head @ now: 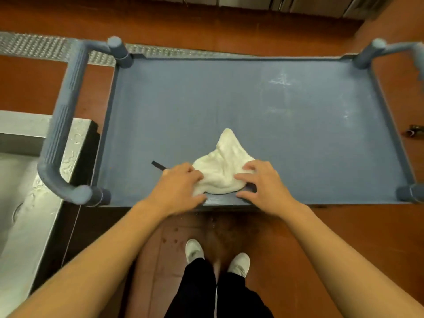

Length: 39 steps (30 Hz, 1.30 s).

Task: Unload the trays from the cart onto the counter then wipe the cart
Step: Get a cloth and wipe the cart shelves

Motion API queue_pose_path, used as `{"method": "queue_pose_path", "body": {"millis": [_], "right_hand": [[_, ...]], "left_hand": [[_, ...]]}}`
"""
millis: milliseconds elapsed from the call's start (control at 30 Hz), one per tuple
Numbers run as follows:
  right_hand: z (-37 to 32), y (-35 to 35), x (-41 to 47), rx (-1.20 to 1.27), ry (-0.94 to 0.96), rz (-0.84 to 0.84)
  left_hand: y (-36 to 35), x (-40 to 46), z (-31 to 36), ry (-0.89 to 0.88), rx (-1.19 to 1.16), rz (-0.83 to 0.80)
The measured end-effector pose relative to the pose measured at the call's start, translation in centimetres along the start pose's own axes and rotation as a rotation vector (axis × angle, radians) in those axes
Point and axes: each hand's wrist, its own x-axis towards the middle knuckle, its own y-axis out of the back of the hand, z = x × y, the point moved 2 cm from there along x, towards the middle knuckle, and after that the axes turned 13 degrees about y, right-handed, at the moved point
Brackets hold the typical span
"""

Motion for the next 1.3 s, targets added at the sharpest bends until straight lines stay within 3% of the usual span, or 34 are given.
{"method": "queue_pose_path", "body": {"millis": [167, 333, 467, 667, 833, 1033, 1300], "right_hand": [[-1.1, -0.1, 1.4, -0.132, -0.009, -0.04], [-3.1, 2.0, 1.5, 0.194, -0.126, -0.106], [-6.2, 2.4, -1.8, 0.255, -0.105, -0.191], [-9.3, 2.8, -6.9, 0.462, -0.081, -0.183], [-10.8, 1.6, -8.5, 0.197, -0.006, -0.404], [-11.7, -0.3, -11.3, 0.267, -0.111, -0.217], [-15.3, -0.3, -16.0, 0.586, -0.203, 0.136]], "left_hand": [[-2.7, -1.5, 0.5, 0.056, 0.037, 0.156], [0.6, -3.8, 0.4, 0.158, -0.231, 0.085], [1.9, -7.8, 0.0, 0.125, -0.261, 0.027], [0.1, -13.6, -1.6, 0.133, -0.309, -0.034], [-2.3, -15.6, -3.8, 0.124, -0.307, -0.116], [-3.3, -17.4, -8.0, 0.1, -0.289, -0.192], [-2.1, -18.9, -11.0, 0.117, -0.37, -0.229]]}}
